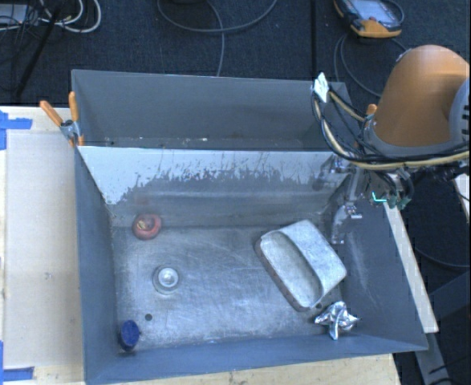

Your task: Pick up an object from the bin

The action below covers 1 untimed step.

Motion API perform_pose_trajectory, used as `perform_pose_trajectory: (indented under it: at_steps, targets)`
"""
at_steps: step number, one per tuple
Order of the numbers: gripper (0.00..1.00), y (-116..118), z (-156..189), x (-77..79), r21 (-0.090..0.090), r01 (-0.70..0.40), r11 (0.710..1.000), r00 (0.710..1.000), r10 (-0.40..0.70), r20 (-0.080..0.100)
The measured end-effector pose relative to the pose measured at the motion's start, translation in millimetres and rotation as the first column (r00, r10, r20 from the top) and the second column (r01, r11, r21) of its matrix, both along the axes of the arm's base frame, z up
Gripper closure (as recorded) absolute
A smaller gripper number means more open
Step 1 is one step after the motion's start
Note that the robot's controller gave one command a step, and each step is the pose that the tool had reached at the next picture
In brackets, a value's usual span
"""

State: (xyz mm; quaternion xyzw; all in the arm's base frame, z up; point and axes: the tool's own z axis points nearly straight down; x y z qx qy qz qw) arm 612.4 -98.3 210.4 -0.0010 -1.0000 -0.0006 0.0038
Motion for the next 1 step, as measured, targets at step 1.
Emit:
perform_pose_trajectory:
  at_steps: [1]
  targets:
    - [0.0, 5.7, -110.0, -16.4, -0.001, -0.088, 0.996, 0.996, 0.088, 0.013]
